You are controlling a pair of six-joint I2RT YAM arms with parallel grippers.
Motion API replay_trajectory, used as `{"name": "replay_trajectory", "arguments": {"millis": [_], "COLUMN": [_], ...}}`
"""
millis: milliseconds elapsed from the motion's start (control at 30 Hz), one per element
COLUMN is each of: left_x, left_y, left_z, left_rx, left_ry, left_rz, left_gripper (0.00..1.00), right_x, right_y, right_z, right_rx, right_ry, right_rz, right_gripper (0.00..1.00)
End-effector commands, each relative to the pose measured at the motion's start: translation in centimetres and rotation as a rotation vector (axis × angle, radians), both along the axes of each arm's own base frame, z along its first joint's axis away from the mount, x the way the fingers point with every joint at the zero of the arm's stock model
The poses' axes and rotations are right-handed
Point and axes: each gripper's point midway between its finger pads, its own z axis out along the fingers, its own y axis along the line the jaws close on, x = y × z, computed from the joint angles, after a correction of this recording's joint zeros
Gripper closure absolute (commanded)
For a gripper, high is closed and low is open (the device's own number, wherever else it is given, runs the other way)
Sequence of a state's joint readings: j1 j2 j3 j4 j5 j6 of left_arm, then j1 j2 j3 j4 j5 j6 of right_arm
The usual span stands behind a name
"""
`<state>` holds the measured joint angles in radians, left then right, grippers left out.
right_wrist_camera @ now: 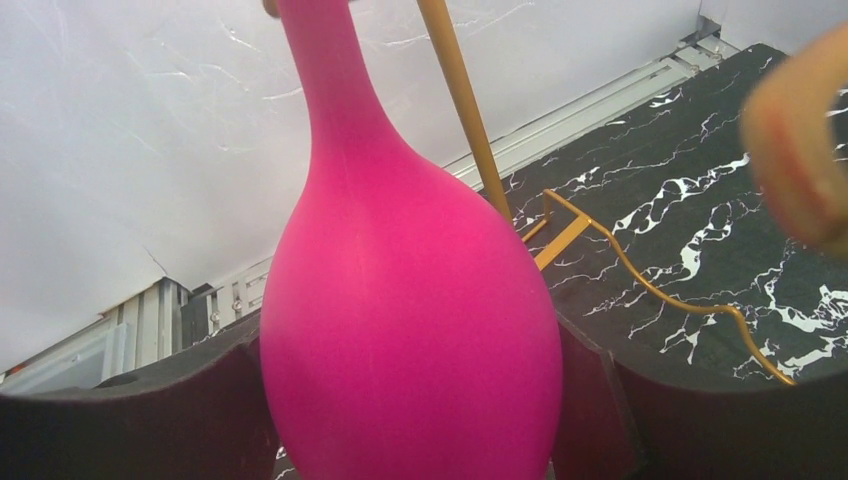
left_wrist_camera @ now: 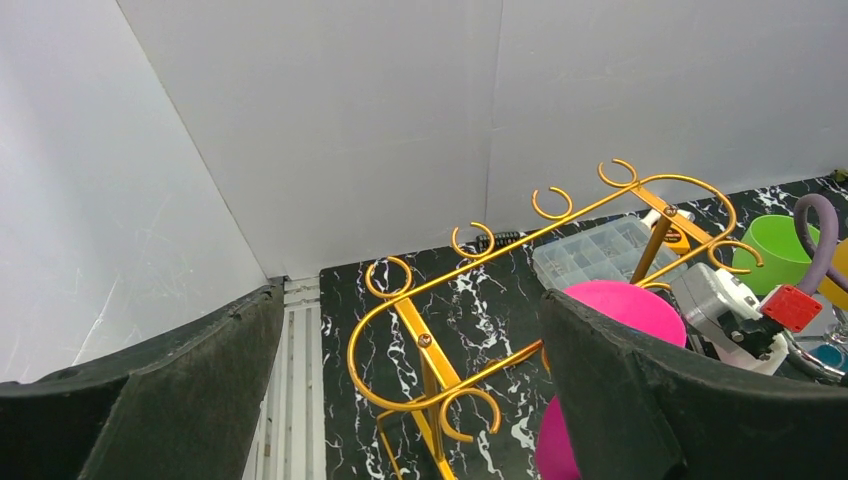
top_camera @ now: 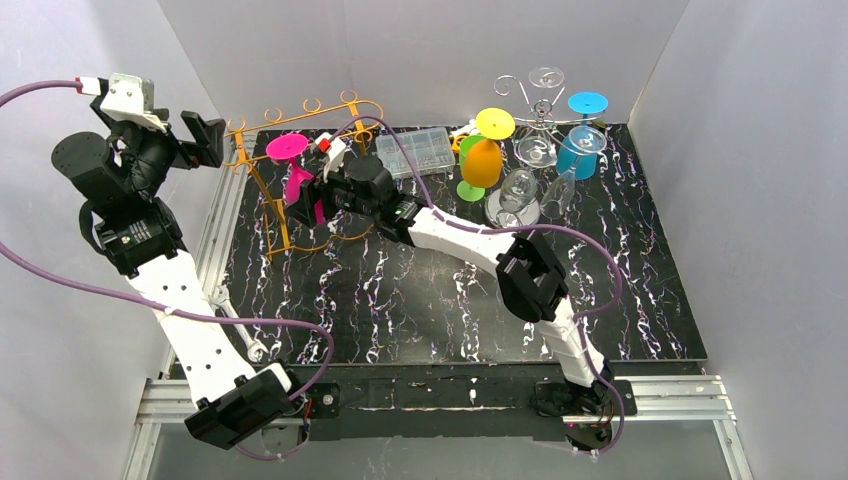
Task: Place the wine glass upside down on the wine glass rack
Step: Turn the wine glass upside down at the wine rack.
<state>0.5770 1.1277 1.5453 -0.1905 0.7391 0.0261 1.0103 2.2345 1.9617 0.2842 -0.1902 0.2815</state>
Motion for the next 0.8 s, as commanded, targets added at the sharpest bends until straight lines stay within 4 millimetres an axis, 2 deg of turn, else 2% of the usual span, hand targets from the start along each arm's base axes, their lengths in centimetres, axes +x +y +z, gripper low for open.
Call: {"name": "replay_trajectory", "arguments": {"millis": [0,267,500,767], "left_x": [-0.1,0.2,0.2,0.2], "left_y": [-0.1,0.2,0.2,0.2], "left_z": [0.4,0.0,-0.2,-0.3], "left_rx": [0.026,0.027,0.02,0.029], "left_ry": [-0.022,-0.017,-0.016,-0.015], "left_rz": [-0.013,-0.009,-0.007,-0.005], "left_gripper": [0.02,0.02,0.02,0.02], "right_x": [-0.4,-1.9,-2.7,-2.4], "right_y": [0.1,-0.5,0.0,0.5], "right_z": [3.9,4.9,4.6,4.6], "right_rx": [0.093,0.093,0.059,0.05], "right_ry": [-0.052,-0.103,-0.127,-0.132], "right_rz": [0.012,0.026,0.047,0.044], "right_gripper": [0.4,0.41,0.42,0.43]}}
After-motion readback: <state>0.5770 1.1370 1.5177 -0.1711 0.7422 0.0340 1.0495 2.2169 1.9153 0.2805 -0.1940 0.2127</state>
